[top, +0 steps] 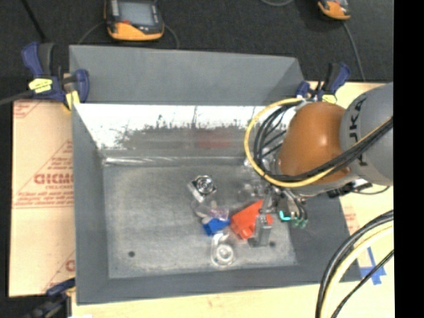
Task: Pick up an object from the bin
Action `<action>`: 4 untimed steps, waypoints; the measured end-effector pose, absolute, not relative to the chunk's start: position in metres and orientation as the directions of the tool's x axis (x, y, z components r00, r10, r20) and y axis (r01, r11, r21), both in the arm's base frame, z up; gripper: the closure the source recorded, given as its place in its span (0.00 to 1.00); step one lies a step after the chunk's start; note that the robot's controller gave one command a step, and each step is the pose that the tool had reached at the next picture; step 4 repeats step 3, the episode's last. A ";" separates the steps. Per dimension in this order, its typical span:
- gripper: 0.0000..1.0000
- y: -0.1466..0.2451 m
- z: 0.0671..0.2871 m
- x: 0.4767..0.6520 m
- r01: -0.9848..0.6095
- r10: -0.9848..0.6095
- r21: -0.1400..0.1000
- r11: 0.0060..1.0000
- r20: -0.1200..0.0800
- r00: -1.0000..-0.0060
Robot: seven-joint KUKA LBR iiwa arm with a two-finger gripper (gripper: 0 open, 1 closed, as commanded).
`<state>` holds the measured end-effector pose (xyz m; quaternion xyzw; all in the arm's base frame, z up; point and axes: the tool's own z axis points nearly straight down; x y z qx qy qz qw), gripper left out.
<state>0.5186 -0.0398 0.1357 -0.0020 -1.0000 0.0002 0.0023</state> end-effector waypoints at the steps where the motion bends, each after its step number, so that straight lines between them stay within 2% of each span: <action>1: 0.00 -0.048 0.070 0.551 -0.185 -0.185 0.001 0.983 0.004 -0.983; 2: 1.00 -0.048 0.074 0.553 -0.185 -0.185 -0.001 0.983 -0.002 -0.983; 3: 1.00 -0.050 0.256 0.555 -0.137 -0.137 -0.004 0.991 -0.012 -0.991; 4: 1.00 -0.050 0.256 0.555 -0.137 -0.137 -0.004 0.991 -0.012 -0.991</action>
Offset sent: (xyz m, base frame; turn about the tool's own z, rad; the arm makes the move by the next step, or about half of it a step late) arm 0.0326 -0.0075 -0.0657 -0.1904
